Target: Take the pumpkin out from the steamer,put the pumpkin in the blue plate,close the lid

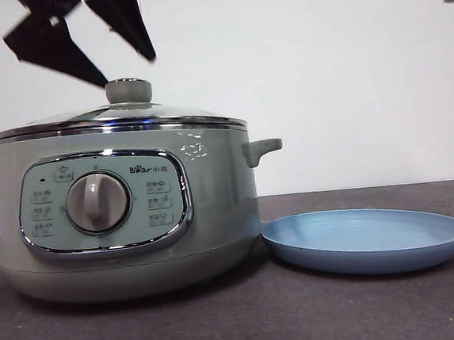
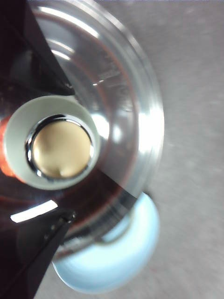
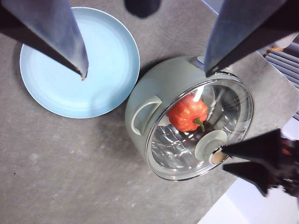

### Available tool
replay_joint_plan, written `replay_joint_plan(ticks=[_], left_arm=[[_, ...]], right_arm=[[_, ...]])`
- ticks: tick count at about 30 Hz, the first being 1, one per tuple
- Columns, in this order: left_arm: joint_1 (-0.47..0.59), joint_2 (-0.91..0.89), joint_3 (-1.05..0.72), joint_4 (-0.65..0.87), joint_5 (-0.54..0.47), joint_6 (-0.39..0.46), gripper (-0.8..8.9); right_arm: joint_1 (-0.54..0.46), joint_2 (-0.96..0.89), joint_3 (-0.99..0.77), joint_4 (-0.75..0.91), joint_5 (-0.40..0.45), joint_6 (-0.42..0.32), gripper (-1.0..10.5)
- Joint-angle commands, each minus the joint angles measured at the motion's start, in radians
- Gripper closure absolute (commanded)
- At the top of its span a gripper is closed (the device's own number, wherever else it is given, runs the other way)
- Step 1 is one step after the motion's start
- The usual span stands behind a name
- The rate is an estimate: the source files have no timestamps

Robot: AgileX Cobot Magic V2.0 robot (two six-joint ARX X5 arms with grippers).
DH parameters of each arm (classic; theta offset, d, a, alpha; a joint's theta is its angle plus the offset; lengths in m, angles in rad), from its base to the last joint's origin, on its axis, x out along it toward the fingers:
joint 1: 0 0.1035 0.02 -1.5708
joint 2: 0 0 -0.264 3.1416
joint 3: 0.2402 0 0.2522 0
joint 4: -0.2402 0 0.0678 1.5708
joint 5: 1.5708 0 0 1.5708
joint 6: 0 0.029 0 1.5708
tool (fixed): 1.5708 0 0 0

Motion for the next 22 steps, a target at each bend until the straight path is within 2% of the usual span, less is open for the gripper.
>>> replay_joint_plan(ticks=[1, 10, 15, 17, 22], left_arm=[[-0.009, 0.027, -0.002, -0.002, -0.002, 0.031, 4.05], [-0.034, 0.038, -0.002, -0.006, -0.033, 0.056, 4.26], [-0.036, 0.038, -0.002, -0.008, -0.043, 0.092, 7.40], [-0.036, 0.038, -0.002, -0.010, -0.043, 0.106, 8.33], [-0.036, 0.038, -0.002, -0.009, -0.044, 0.106, 8.22]], right_arm=[[0.002, 0.001, 0.002, 0.003, 0.002, 0.006, 5.4], [0.002, 0.001, 0.002, 0.003, 0.003, 0.006, 5.4], [0.002, 0.001, 0.002, 0.003, 0.003, 0.006, 5.4], [0.002, 0.001, 0.002, 0.003, 0.003, 0.006, 5.4], [0.002, 0.001, 0.002, 0.002, 0.002, 0.005, 5.4]])
